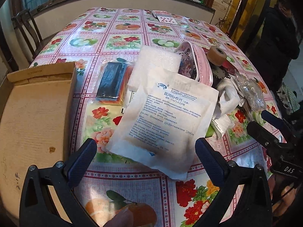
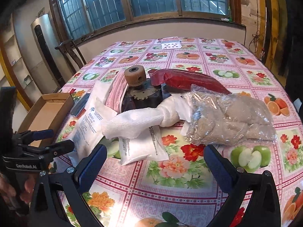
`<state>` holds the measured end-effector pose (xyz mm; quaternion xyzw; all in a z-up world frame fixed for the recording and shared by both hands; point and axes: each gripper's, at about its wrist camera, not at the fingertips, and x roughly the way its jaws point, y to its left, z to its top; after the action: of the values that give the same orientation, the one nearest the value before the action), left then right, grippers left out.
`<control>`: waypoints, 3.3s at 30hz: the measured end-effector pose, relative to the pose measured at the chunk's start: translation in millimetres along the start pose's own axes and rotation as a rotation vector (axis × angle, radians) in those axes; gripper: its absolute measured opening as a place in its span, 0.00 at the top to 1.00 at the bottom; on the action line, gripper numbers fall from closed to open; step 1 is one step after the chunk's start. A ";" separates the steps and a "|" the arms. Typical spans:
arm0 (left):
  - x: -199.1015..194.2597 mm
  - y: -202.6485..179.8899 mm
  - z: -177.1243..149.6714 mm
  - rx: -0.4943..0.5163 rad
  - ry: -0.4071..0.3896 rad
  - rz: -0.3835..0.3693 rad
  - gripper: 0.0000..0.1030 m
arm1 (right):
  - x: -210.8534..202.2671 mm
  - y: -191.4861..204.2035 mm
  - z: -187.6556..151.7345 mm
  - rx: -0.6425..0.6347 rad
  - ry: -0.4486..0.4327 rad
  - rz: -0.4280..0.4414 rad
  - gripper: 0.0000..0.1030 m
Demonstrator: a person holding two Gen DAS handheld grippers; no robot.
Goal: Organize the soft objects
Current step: 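Grasp the rolled white towel with the right tool while the left tool grasps the white gauze packet, then carry towel and gauze packet into the cardboard box and open both tools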
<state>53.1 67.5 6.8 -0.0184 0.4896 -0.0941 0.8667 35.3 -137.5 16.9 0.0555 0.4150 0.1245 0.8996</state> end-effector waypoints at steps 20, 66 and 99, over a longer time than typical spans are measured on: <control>30.7 -31.0 17.8 0.226 0.033 0.023 0.00 | 50.7 -29.6 23.1 0.388 0.156 0.134 0.00; -63.5 17.1 13.4 0.084 -0.025 -0.053 0.57 | 7.9 48.3 20.0 0.242 0.152 0.407 0.91; -32.1 230.1 32.0 -0.186 0.080 0.242 0.48 | 146.0 298.0 51.6 -0.347 0.339 0.566 0.85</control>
<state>97.7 297.3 22.0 -0.0356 0.5289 0.0563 0.8461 112.7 189.0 4.0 -0.0070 0.4991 0.4442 0.7440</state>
